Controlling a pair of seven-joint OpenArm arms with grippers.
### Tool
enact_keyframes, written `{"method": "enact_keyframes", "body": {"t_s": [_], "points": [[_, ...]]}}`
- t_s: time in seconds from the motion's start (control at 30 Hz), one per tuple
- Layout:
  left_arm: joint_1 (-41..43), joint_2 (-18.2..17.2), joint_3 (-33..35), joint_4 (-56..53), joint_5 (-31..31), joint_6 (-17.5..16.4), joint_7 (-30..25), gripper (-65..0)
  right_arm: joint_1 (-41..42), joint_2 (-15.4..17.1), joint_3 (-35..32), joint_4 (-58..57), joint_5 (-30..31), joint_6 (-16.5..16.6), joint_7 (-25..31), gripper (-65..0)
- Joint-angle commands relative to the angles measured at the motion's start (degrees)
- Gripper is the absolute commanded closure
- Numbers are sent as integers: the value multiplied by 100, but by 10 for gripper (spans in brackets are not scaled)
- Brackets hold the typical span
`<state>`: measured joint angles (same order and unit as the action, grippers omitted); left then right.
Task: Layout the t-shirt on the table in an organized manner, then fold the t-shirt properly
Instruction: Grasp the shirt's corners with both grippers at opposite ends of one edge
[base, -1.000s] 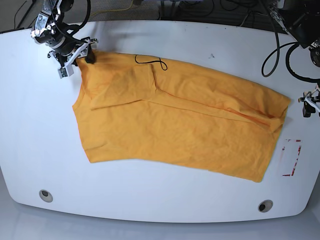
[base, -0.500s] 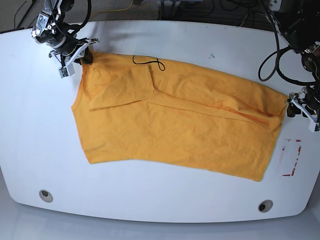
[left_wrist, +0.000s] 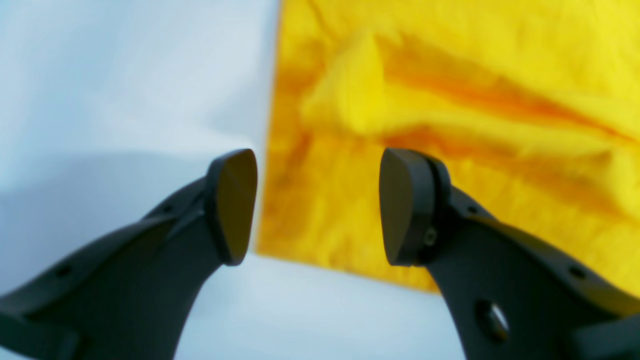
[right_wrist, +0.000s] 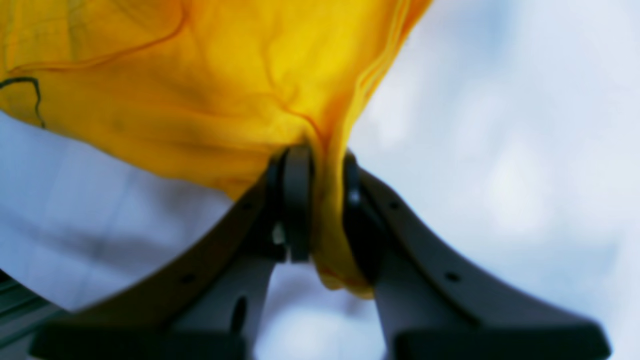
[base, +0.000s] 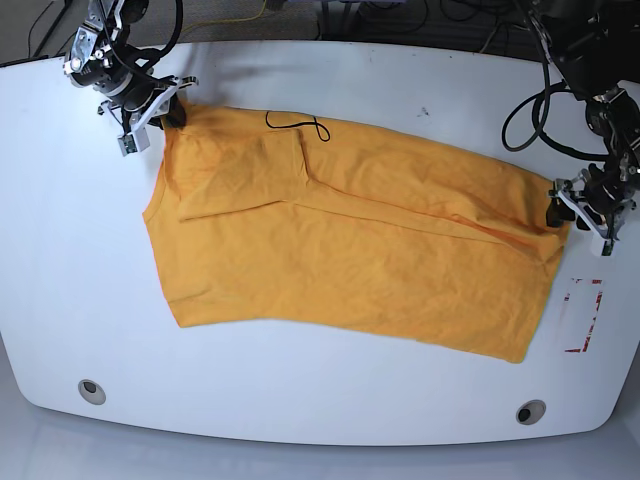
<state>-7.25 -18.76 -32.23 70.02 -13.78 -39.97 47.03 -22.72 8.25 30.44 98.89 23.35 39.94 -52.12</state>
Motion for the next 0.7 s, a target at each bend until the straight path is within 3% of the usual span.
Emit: {"method": "enact_keyframes", "body": {"t_s": [0.0,0.43,0.6,0.67], "points": [[-62,-132,-17,-114,-50,-3,-223,-364,-53,23,11,5,-168,6,-270,-84],[-27,-299,-8,-527,-15,-3,-505,-361,-53,32,11,5,-195,6,-270,-84],[-27,-273,-8,-545,486,-3,-637,-356,-44,32,11,-3,-195,6,-270,-82],[-27,-255,-8,-545,653,-3,-637,-325,-44,32,11,-3,-204,6,-270,-82]]}}
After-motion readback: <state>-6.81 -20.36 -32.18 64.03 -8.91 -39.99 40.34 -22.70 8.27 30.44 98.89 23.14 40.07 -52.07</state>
